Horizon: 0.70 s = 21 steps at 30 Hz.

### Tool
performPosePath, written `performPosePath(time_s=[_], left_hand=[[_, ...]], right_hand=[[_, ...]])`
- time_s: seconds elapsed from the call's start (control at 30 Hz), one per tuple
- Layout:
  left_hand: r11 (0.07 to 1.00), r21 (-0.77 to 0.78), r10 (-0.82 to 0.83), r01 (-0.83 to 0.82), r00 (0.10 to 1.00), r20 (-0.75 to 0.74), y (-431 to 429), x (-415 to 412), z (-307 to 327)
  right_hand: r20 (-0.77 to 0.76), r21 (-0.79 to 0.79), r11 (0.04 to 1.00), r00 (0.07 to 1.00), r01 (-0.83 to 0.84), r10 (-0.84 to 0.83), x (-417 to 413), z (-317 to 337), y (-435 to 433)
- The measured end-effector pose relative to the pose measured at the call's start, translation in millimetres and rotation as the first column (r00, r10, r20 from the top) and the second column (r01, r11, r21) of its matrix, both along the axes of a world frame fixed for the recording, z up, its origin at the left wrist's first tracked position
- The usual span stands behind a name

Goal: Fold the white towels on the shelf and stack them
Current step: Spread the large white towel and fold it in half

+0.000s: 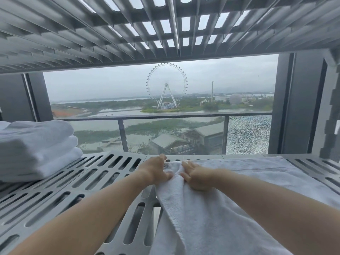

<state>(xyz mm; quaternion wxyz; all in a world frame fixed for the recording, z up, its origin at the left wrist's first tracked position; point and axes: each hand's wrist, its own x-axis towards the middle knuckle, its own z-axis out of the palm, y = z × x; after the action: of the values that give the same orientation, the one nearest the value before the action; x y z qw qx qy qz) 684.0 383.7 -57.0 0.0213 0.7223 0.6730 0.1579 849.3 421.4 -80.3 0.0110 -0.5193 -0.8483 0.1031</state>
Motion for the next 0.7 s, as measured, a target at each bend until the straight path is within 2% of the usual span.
performPosePath(time_s=[0.17,0.27,0.4,0.5,0.6,0.7], left_hand=[[0.996,0.033,-0.085,0.082,0.988,0.130,0,9,-10],[0.996,0.014,-0.089,0.088,0.986,0.142,1,17,-15],[0.993,-0.089,-0.061,0.075,0.986,0.154,-1,20,-12],[0.993,-0.067,-0.085,0.098,0.981,0.176,-2,19,-10],[0.998,-0.043,-0.044,0.053,0.983,0.178,-1,20,-8],[0.997,-0.081,-0.001,0.011,0.993,0.122,3,21,-1]], right_hand=[[-0.156,0.072,0.997,0.988,-0.009,0.020,5,-7,-8],[-0.156,0.094,0.996,0.987,-0.013,0.027,7,-8,-10],[-0.173,0.086,0.996,0.985,-0.008,0.023,7,-8,-11],[-0.258,0.090,0.996,0.966,0.016,0.008,9,-4,-17],[-0.326,0.105,0.994,0.945,0.029,0.007,10,-1,-22],[-0.206,0.079,0.995,0.977,0.062,-0.044,14,-3,-20]])
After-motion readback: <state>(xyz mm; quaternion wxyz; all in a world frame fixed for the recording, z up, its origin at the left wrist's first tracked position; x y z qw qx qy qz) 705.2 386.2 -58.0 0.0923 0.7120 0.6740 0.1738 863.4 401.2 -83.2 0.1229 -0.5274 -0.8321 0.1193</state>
